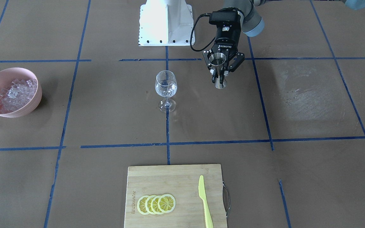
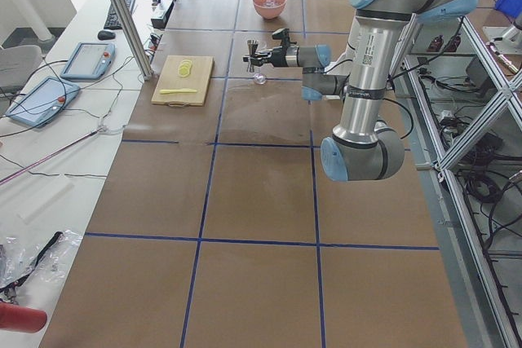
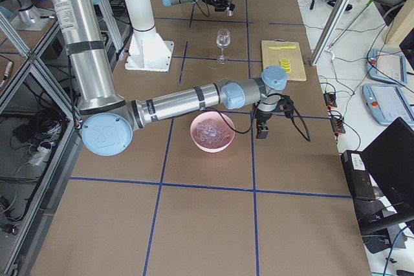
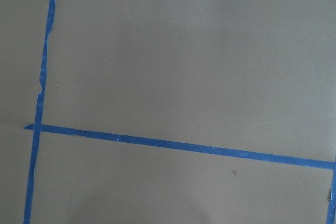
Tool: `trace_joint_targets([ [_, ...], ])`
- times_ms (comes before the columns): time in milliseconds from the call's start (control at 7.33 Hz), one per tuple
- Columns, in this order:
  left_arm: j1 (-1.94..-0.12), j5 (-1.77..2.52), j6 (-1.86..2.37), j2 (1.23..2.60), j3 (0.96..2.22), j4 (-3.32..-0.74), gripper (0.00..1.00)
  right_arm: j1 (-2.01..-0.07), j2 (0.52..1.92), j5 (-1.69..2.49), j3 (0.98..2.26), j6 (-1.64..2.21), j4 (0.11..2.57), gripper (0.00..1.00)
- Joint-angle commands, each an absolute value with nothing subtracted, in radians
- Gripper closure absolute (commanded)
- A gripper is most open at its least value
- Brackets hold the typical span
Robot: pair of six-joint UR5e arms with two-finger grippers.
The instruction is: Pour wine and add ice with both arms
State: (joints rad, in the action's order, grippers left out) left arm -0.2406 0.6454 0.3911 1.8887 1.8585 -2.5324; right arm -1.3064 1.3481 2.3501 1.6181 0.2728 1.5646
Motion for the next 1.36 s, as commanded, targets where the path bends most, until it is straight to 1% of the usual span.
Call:
trace_joint_targets([
  [0,-0.239,0.77,0.338,1.91,1.929,-2.334,1.0,-1.307,1.358,2.35,1.621,0.273,1.565,0.0],
  [409,-0.241,1.011,0.33,1.968,1.928,-2.264,1.0,-1.307,1.362,2.35,1.631,0.272,1.565,0.0],
  [545,-0.245,1.049,0.327,1.991,1.927,-2.213,1.0,-1.307,1.364,2.35,1.631,0.272,1.565,0.0],
  [682,-0.25,1.049,0.292,2.044,1.93,-2.1,1.0,-1.307,1.364,2.35,1.634,0.27,1.565,0.0],
  [1091,-0.267,1.049,0.23,2.06,1.967,-1.961,1.0,-1.307,1.376,2.35,1.649,0.272,1.565,0.0],
  [1227,-0.285,1.049,0.177,2.062,1.977,-1.954,1.0,-1.307,1.379,2.35,1.654,0.272,1.565,0.0],
])
